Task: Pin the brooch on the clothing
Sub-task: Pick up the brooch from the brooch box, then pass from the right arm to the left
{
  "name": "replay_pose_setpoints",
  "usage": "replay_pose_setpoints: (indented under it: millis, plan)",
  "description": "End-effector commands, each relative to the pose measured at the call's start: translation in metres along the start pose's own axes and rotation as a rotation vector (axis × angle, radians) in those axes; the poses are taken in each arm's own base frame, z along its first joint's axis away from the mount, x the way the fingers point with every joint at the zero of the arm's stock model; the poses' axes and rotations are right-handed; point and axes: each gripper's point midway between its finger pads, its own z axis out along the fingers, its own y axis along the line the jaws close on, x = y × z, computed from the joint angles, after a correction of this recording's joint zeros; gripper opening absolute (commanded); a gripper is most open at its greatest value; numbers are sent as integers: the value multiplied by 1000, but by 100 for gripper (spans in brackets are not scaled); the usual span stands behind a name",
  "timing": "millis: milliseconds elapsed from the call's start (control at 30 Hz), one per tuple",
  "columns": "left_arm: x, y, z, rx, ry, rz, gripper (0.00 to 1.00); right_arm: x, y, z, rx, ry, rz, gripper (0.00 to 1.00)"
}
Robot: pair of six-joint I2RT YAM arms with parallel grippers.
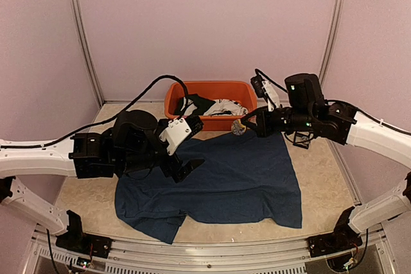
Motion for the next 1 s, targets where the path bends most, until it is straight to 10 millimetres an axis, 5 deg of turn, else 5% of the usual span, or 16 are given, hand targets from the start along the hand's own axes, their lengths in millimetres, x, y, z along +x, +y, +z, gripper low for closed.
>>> replay_pose_setpoints:
  millis: [0,333,700,967]
  plan:
    - [-30,-14,16,47,-98,109,99,25,29,1,29,67,-63,0]
    - [-41,-38,29,130,-184,152,99,45,92,17,-43,100,-137,0]
    - [-27,-47,45,150,-82,153,96,43,105,16,-2,42,-155,0]
    - [-21,-45,52,126,-64,152,82,38,113,13,-23,18,-139,0]
